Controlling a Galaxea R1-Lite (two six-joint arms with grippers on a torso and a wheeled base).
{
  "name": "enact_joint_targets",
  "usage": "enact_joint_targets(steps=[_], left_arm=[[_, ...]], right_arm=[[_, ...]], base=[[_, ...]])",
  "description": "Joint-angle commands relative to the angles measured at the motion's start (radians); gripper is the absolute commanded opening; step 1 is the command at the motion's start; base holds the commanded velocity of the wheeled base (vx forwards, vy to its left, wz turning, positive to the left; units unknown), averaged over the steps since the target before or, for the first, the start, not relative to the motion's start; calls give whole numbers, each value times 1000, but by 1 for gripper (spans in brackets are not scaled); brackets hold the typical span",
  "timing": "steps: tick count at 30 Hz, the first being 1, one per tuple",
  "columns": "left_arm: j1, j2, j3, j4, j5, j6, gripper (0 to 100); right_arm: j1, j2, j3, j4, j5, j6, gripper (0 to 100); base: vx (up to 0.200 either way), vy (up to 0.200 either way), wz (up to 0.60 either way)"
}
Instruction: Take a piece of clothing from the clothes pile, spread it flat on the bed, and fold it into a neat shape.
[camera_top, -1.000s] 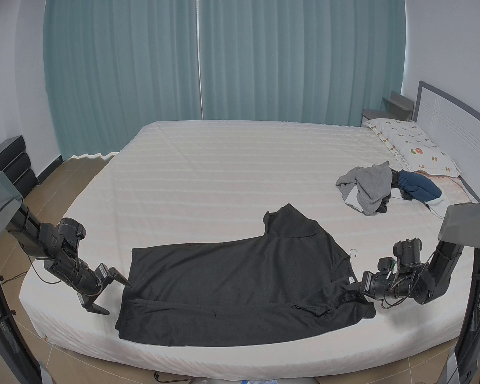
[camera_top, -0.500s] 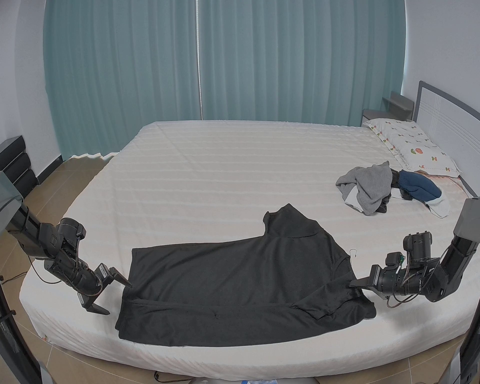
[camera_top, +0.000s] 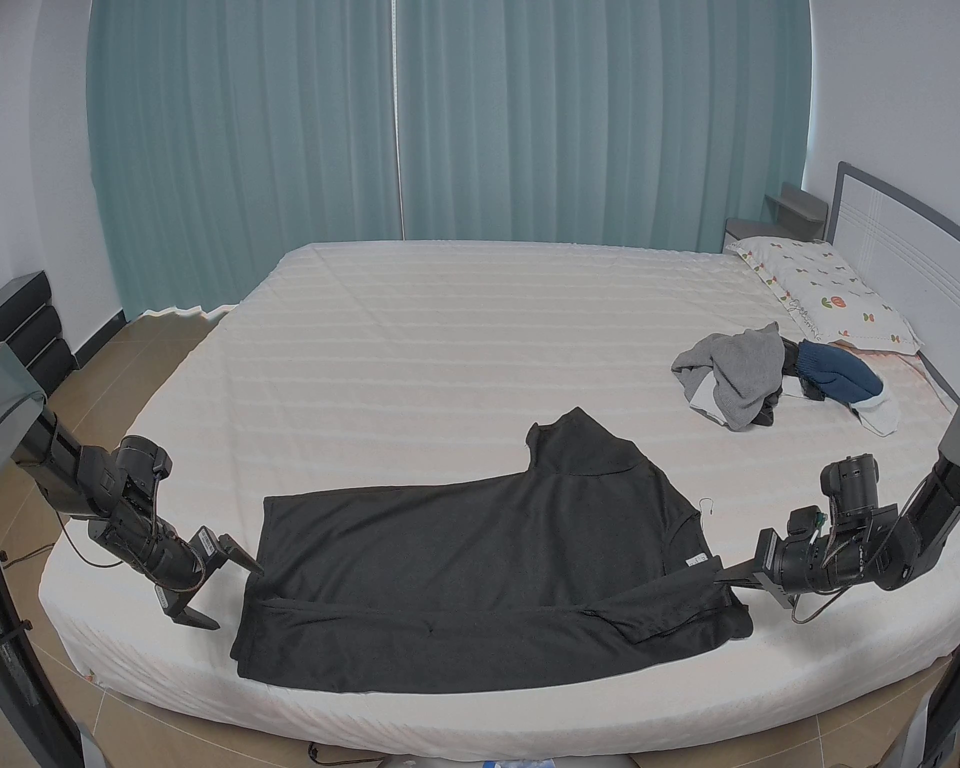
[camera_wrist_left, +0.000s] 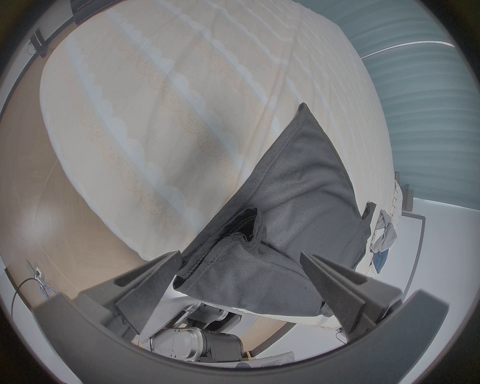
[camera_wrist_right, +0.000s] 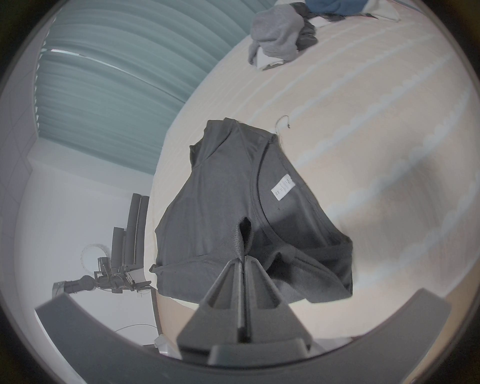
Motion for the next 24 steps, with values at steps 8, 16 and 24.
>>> enact_joint_targets(steps=[8,16,24], left_arm=[[0,0,-1,0,0,0,100],[0,0,-1,0,0,0,100],[0,0,-1,0,0,0,100]], right_arm=[[10,-83,34,111,-22,10,0],[-6,-51,70,108,-91,-93,100],[-23,-23,103,96,-113,-214,100]], base=[[0,0,0],[0,0,0],[0,0,0]])
